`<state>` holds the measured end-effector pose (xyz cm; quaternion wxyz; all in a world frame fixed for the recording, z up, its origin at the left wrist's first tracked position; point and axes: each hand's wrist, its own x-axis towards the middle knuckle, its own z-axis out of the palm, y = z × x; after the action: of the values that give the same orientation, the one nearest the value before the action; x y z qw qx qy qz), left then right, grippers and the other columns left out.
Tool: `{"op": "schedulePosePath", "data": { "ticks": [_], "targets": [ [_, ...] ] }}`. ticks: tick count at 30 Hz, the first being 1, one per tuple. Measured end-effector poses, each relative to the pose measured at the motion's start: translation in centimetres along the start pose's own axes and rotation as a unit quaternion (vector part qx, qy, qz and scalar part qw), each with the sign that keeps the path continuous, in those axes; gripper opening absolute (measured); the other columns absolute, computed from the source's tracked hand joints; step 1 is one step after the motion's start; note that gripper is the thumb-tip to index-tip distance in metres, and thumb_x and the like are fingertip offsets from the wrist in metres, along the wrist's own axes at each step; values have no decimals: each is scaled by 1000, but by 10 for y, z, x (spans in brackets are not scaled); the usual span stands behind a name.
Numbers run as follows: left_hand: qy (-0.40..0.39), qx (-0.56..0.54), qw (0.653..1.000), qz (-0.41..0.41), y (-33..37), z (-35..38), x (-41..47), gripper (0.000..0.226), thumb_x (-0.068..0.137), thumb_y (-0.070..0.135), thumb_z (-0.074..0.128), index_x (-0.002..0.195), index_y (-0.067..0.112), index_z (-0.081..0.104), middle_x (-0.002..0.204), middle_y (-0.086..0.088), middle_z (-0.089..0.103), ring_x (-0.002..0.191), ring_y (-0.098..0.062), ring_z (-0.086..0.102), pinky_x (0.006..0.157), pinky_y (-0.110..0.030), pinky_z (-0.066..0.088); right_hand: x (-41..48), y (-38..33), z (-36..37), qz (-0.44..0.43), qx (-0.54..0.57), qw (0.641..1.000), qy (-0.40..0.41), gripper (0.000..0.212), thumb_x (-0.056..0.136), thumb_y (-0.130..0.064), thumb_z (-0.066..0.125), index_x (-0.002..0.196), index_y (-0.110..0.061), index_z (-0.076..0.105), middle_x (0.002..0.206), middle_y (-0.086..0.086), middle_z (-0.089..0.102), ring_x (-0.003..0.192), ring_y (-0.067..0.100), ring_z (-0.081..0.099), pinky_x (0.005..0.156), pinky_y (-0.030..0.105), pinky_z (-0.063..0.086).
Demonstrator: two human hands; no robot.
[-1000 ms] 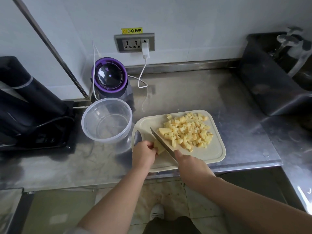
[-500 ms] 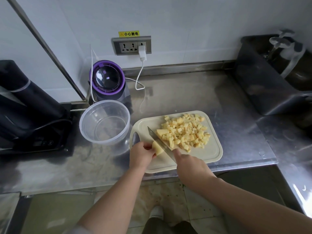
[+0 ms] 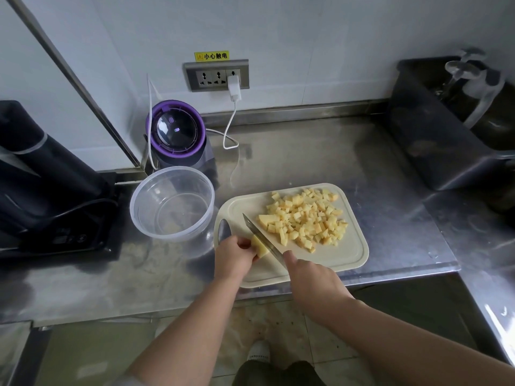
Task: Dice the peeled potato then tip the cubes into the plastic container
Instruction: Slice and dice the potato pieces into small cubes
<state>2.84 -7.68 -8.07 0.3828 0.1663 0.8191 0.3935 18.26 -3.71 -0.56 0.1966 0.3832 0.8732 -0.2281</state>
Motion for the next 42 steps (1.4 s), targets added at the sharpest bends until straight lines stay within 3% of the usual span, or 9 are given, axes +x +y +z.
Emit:
{"op": "schedulePosePath", "data": {
  "ticks": [15,20,25,30,32,36,42],
  "targets": [
    [-3,8,1000,4,0,0,1,12,82,15,71,82,23,62,94,-1,72,91,-22,68,87,-42,56,0,1,0,-9,-8,1000,-3,54,96,-2,49,140,-19,25,80,0,52,69,13,56,64,29,53],
    [-7,9,1000,0,1,0,0,16,83,14,71,77,25,60,92,0,71,90,-22,68,86,-41,56,3,0,4,-7,-15,1000,-11,52,96,-1,48,140,-18,25,83,1,54,77,18,63,69,32,55],
    [0,37,999,0,4,-1,-1,12,85,9,65,91,19,62,90,3,67,88,-18,67,85,-36,56,11,-2,6,-2,-15,1000,-26,53,96,-4,52,139,-18,25,84,-1,53,78,15,63,66,28,54],
    [-3,32,999,1,5,0,-3,20,85,9,67,78,26,59,87,4,67,89,-20,67,85,-39,57,13,1,6,15,11,1000,-8,52,95,-5,54,136,-21,26,87,-1,54,75,13,61,67,27,55],
    [4,41,999,8,5,-1,-3,8,85,14,69,86,20,65,91,2,70,91,-20,67,86,-39,55,10,2,6,7,16,1000,9,51,95,-4,50,136,-21,25,85,-1,54,73,15,61,68,30,56],
    [10,39,999,3,3,-2,-4,22,85,17,69,105,9,68,99,-3,71,92,-21,67,88,-38,55,2,1,7,-9,-5,1000,25,49,96,-3,47,136,-20,24,75,-3,47,64,14,54,59,28,48],
    [12,38,999,-1,2,-2,-7,20,83,16,68,103,12,69,97,-2,72,92,-22,68,89,-40,54,-2,-4,8,-12,1,1000,12,55,95,-3,50,140,-21,23,77,-4,47,71,13,58,62,26,50]
  ]
}}
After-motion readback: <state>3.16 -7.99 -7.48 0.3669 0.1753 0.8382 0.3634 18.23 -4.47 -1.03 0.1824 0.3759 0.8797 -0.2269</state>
